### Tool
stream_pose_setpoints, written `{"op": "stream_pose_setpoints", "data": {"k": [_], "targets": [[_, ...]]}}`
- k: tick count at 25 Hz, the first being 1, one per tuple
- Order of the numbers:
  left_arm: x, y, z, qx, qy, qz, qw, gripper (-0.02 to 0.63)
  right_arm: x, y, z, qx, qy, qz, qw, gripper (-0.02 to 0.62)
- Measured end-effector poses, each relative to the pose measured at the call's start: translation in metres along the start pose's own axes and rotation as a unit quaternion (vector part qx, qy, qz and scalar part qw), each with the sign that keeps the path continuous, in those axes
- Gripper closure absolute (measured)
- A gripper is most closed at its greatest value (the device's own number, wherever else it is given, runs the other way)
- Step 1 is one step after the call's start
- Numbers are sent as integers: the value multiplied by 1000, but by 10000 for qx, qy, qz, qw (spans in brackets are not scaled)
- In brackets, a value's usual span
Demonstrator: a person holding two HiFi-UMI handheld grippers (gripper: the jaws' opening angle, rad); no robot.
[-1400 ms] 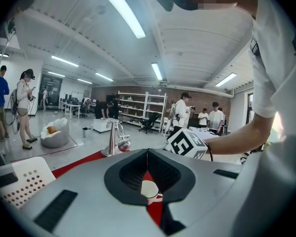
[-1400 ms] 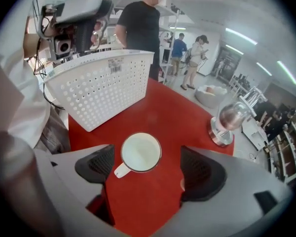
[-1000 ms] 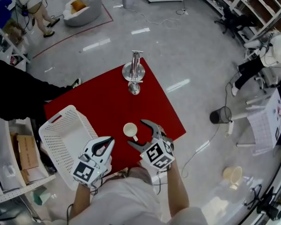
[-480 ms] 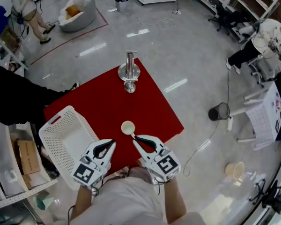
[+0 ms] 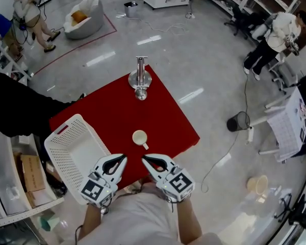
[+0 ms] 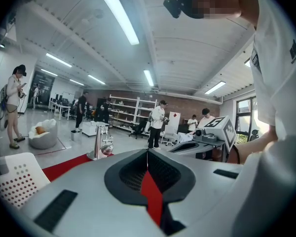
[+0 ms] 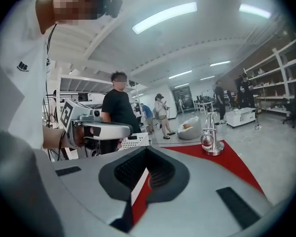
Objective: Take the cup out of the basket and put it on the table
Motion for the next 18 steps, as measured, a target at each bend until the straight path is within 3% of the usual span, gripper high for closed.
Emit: {"op": "stream_pose_setpoints", "data": {"k": [18], "targets": [[7,-3,6,-41,-64,71,9999,595,-1,9,14,-93,-40,216,9997,589]]}}
Point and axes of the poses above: the fingertips, and each gripper's own axes: y backward along the fingers, x to its right, z out of its underside, the point moved 2 cm from there along y, backward along the fingers, and after that the axes turned 8 degrees about -z, right-handed, at the moved point
